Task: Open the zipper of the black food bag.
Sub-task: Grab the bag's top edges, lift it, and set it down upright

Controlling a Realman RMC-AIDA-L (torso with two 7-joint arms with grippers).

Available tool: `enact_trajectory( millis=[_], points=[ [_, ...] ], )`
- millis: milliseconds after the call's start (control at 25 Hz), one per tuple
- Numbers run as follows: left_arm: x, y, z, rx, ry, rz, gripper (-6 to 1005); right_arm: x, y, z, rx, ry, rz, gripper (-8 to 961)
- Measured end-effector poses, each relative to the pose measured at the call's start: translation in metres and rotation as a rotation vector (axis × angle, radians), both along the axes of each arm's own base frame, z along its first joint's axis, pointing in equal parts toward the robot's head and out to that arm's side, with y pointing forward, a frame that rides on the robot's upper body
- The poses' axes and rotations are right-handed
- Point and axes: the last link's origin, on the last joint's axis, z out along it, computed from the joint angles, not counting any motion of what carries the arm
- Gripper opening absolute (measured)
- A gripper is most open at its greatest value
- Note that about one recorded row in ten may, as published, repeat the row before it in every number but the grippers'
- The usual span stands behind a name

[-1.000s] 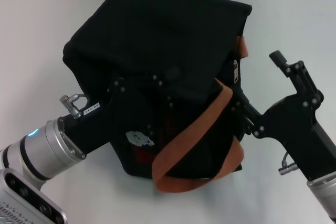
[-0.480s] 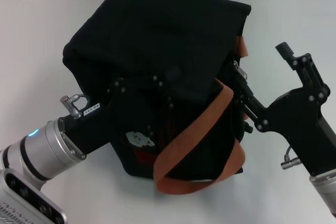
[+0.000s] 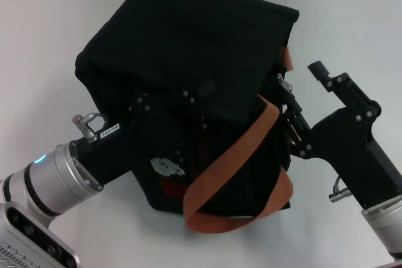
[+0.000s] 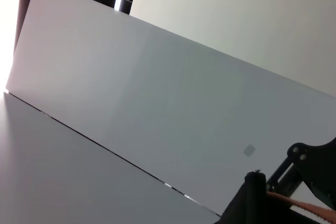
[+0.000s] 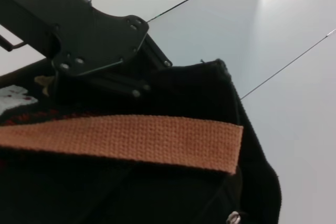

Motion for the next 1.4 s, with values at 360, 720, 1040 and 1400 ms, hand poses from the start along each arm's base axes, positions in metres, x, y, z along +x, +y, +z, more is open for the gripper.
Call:
enact_trajectory(
  millis=[360,720,1040,1400],
  points=[
    [0.0,-0.001,0.0,0.001,-0.003,0.0,95,-0.005,0.001,-0.002,0.004,-0.001,0.004,458],
    [0.0,-0.001,0.0,-0.001,-0.003,-0.003,95,-0.007,0.007,-0.003,0.016,0.014,-0.038,132],
    [0.0,0.0,0.001,0.002,-0.005,-0.003,95,-0.007,0.005,-0.005,0.01,0.003,-0.032,-1],
    [0.003,0.001,0.001,0.016,-0.045,0.034,95,0.015,-0.019,-0.008,0.0,-0.017,-0.151,43]
  ],
)
